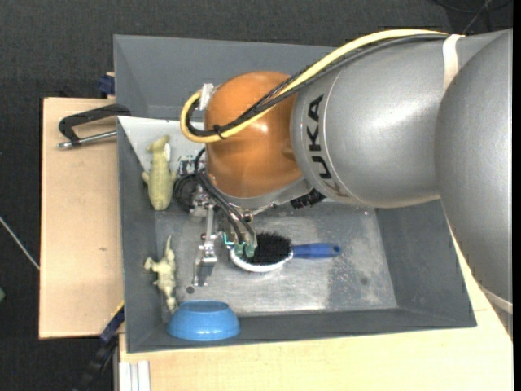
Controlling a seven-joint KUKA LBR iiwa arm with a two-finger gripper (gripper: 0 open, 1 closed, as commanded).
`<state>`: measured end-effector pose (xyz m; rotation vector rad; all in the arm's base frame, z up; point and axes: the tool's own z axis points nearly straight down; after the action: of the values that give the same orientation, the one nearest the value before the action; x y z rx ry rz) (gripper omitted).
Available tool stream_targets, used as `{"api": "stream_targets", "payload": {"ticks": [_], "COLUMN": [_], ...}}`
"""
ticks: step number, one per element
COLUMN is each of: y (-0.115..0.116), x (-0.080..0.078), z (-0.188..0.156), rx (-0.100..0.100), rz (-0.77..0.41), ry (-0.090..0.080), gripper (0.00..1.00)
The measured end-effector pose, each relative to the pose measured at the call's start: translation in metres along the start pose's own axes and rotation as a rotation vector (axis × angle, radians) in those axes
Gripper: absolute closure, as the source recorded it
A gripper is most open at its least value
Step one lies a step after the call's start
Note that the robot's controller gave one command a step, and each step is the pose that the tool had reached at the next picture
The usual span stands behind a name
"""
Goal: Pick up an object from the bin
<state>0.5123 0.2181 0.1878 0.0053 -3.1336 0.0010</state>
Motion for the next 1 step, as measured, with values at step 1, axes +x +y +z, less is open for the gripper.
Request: {"api": "stream_targets", "payload": {"ticks": [1], "y": [-0.0706], "x": [0.0109], "z": [0.0933], "rx": [-0.007], "rz": [-0.018], "ry": [-0.040], "gripper": [0.00]}}
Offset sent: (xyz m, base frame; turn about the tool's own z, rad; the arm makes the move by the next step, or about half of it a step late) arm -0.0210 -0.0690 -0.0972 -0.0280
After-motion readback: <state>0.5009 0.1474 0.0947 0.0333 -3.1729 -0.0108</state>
